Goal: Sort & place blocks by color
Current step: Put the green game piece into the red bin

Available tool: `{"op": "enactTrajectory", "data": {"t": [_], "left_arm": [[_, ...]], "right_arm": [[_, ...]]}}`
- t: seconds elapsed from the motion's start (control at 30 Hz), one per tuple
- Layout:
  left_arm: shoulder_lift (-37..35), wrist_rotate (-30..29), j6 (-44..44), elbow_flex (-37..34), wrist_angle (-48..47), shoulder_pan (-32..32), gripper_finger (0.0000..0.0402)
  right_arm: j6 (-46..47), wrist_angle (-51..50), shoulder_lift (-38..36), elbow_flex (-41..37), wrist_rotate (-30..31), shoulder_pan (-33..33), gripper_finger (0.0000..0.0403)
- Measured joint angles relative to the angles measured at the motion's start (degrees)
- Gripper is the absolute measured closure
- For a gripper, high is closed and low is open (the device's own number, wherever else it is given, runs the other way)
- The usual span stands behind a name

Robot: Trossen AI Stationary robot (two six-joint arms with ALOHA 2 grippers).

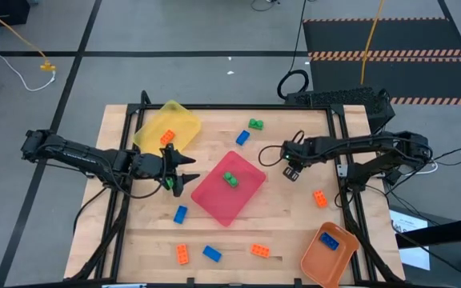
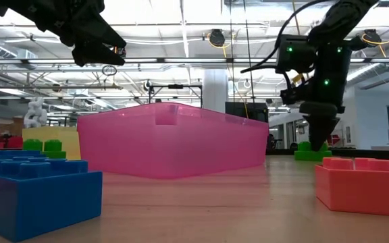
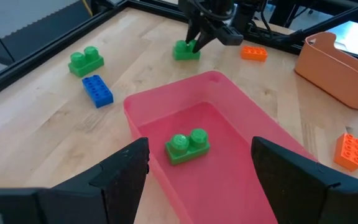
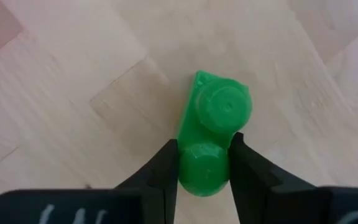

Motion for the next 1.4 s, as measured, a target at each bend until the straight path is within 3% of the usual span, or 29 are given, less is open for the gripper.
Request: {"op": "enactTrajectory", "data": {"t": [0.2, 0.4, 0.57, 0.93, 1.2, 1.4], "left_arm": [[0.0, 0.0, 0.0, 0.0, 0.0, 0.0, 0.0121], [0.0, 0.0, 0.0, 0.0, 0.4, 0.0, 0.0121], [0.0, 0.0, -0.2, 0.0, 0.5, 0.0, 0.0121], [0.0, 0.0, -0.9, 0.0, 0.6, 0.0, 0.0121], [0.0, 0.0, -1.2, 0.0, 0.5, 0.0, 0.0121], [0.0, 0.0, -1.3, 0.0, 0.5, 0.0, 0.0121]], "right_arm": [[1.0, 0.2, -2.6, 2.0, -0.3, 3.7, 0.0311], [-0.2, 1.6, -6.2, 8.9, 2.4, 8.5, 0.0311], [-4.3, 9.8, -6.4, 13.3, 2.9, 12.4, 0.0311], [-7.3, 20.9, 3.2, 15.6, -0.5, 14.5, 0.0311], [-8.3, 22.1, 10.5, 19.0, -4.3, 14.7, 0.031], [-8.2, 22.5, 10.9, 19.1, -5.0, 14.7, 0.03]]}}
